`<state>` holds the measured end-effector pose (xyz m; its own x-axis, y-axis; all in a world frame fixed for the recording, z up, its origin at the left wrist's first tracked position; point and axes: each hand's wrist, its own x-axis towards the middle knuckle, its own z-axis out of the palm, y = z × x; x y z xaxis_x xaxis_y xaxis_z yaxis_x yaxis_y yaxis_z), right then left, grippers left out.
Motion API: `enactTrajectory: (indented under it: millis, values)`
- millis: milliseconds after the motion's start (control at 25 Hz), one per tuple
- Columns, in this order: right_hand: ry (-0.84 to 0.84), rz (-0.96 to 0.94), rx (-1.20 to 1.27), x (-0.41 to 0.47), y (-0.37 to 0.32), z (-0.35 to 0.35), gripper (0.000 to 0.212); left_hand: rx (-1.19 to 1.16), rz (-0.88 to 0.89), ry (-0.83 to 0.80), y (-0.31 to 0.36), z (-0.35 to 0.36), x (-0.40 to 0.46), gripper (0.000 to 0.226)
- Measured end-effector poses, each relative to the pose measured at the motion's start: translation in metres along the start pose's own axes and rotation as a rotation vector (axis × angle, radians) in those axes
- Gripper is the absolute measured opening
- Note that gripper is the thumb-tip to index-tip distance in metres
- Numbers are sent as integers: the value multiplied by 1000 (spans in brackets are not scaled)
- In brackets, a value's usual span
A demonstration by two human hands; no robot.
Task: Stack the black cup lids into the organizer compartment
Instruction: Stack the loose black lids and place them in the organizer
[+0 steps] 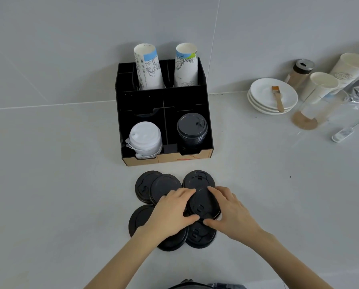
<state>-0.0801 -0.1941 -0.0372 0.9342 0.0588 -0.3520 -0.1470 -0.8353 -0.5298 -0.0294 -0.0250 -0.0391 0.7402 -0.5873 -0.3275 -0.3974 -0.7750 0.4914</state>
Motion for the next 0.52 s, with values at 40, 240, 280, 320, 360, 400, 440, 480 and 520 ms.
enactTrajectory:
  millis: [40, 240, 280, 320, 360, 400, 440, 480, 520]
  values:
    - [7, 0, 5, 0, 0, 1, 79, 5, 1, -1, 1, 2, 1, 66]
    - [42, -11, 39, 0, 1, -1, 77, 7, 3, 8, 1, 5, 4, 65]
    - [52, -22, 53, 0, 2, -2, 76, -3, 4, 13, 1, 5, 4, 65]
    - [60, -36, 71, 1, 2, -3, 75, -14, 2, 17, 0, 4, 4, 65]
    - [73, -51, 93, 1, 2, -4, 75, -27, 1, 28, 0, 4, 4, 65]
    - [88, -67, 115, 2, 1, -6, 74, -42, 0, 43, 0, 2, 4, 65]
    - [106, -83, 135, 3, 1, -7, 72, -57, 3, 65, -1, 1, 5, 64]
    - [125, -99, 151, 4, 0, -9, 71, -68, 7, 87, -1, -1, 5, 64]
    - [143, -115, 165, 5, -1, -11, 69, -82, 13, 115, -2, -2, 6, 63]
